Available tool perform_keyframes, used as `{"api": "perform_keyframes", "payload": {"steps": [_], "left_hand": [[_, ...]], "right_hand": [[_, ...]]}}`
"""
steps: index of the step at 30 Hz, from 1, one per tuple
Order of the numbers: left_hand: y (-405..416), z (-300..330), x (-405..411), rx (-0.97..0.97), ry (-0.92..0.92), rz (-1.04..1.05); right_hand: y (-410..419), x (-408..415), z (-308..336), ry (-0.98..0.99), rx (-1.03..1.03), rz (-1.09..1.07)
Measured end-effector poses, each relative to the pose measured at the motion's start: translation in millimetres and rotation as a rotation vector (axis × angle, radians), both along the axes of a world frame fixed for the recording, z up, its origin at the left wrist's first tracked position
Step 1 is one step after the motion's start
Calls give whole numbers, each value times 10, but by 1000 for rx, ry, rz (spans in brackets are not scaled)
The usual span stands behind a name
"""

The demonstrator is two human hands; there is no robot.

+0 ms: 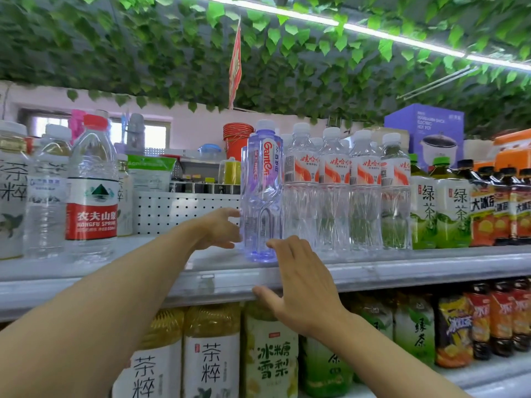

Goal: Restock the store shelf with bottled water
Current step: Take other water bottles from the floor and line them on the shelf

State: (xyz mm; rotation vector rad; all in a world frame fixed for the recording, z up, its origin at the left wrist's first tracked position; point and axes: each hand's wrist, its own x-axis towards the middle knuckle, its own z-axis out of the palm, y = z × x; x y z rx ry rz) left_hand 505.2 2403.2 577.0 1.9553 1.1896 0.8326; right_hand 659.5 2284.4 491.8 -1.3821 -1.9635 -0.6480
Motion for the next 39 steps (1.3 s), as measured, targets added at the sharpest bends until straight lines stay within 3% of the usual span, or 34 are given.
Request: {"api": "perform_keyframes", "payload": {"steps": [4,8,14,18,28,39], "left_hand": [[-270,27,-152,133,23,138],[-803,-16,-345,300,-119,173],[-1604,-529,-738,493,-118,257],[-1934,-1166,-1092,370,-68,253],[-2476,-3145,-2070,-243,170,426],[-3353,-5022,-2190,-641,225,745]], "right_hand": [[-90,-63,-41,65,-24,-22],[-264,-250,-160,96,17,-20],[-601,-716,-524,75,-61,65],[-769,-1006,-1006,79,-196,142],[-888,-1417,-2587,-17,-584,296],[-1036,-1563,-4397,-150,-1028,478]]}}
